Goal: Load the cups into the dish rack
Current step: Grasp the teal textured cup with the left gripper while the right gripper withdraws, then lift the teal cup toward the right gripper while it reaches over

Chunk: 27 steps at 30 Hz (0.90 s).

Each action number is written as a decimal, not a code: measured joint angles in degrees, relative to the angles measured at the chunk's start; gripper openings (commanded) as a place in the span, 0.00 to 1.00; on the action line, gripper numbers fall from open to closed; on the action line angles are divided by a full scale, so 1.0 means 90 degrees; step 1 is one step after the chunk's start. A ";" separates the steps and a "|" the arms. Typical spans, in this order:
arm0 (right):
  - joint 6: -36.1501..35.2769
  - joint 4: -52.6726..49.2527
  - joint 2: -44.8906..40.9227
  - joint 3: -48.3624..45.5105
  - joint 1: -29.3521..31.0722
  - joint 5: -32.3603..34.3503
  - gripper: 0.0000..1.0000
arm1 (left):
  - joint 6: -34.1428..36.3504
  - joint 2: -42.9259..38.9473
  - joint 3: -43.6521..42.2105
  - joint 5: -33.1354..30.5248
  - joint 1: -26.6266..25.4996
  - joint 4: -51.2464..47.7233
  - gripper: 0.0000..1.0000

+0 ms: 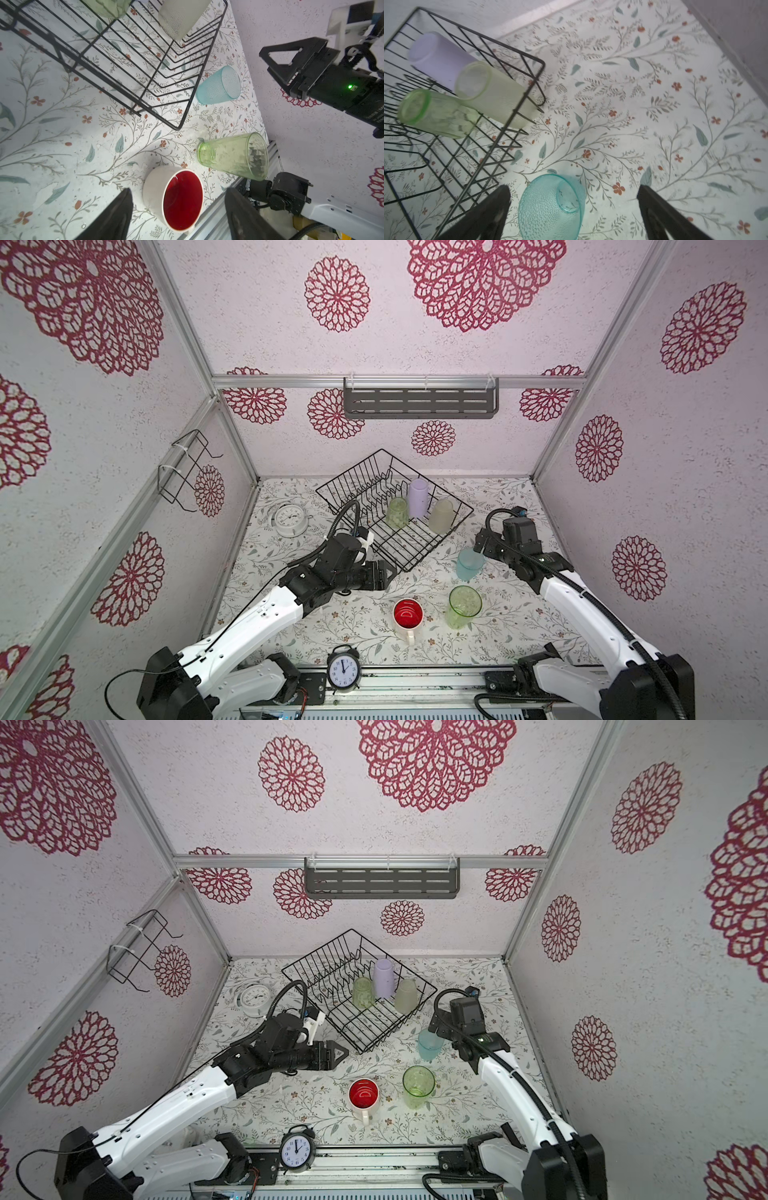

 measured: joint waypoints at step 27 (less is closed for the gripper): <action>0.0362 -0.0175 0.1168 -0.0250 -0.0085 -0.1105 0.02 | 0.0214 -0.0163 0.0143 -0.0784 0.0000 -0.0175 0.74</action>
